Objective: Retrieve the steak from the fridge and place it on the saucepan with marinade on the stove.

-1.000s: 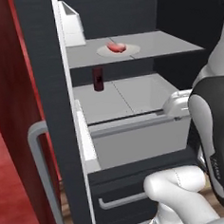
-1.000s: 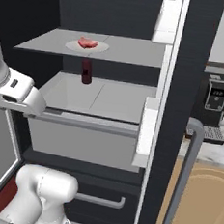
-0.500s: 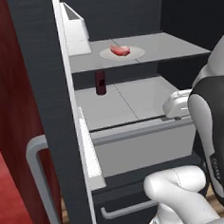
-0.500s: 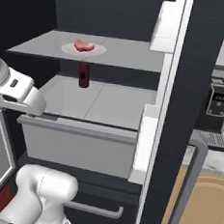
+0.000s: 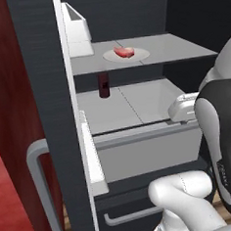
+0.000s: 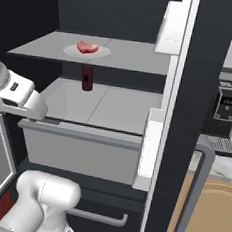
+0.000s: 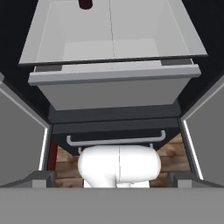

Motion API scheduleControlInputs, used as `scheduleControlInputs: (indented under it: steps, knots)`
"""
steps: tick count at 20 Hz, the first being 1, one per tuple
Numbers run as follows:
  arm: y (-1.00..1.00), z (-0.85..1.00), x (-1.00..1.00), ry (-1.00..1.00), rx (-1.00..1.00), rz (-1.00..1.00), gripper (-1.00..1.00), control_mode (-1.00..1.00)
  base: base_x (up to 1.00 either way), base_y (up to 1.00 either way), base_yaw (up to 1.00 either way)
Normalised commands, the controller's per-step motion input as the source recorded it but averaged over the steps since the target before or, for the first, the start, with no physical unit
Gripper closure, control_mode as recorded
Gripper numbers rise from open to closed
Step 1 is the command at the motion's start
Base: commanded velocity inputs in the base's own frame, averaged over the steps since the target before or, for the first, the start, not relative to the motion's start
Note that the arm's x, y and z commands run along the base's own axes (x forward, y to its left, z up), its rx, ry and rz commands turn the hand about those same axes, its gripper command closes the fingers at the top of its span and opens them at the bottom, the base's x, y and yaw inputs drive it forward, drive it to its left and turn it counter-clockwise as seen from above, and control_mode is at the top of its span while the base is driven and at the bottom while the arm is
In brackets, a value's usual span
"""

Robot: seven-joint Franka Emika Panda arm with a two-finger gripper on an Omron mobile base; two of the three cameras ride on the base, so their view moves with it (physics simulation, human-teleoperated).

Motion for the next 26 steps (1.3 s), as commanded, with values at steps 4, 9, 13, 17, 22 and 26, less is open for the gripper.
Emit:
scheduleControlInputs:
  steps: [4,9,13,17,22,26]
  knots:
    - [0.00,0.00,0.06,-0.01,0.00,0.00,-1.00,-1.00,0.00,0.00,0.00]
    - [0.00,0.50,0.02,-0.18,0.00,0.00,-1.00,-1.00,0.00,0.00,0.00]
    - [0.00,0.70,0.00,-0.24,0.00,0.00,-1.00,-1.00,0.00,0.00,0.00]
    - [0.00,0.59,0.00,-0.25,-0.02,0.01,-1.00,-1.00,0.00,0.00,0.00]
    - [0.00,0.44,0.07,-0.19,-0.01,0.02,-1.00,-1.00,0.00,0.00,0.00]
    - [0.01,0.23,0.40,-0.03,0.00,0.02,-1.00,-1.00,0.00,0.00,0.00]
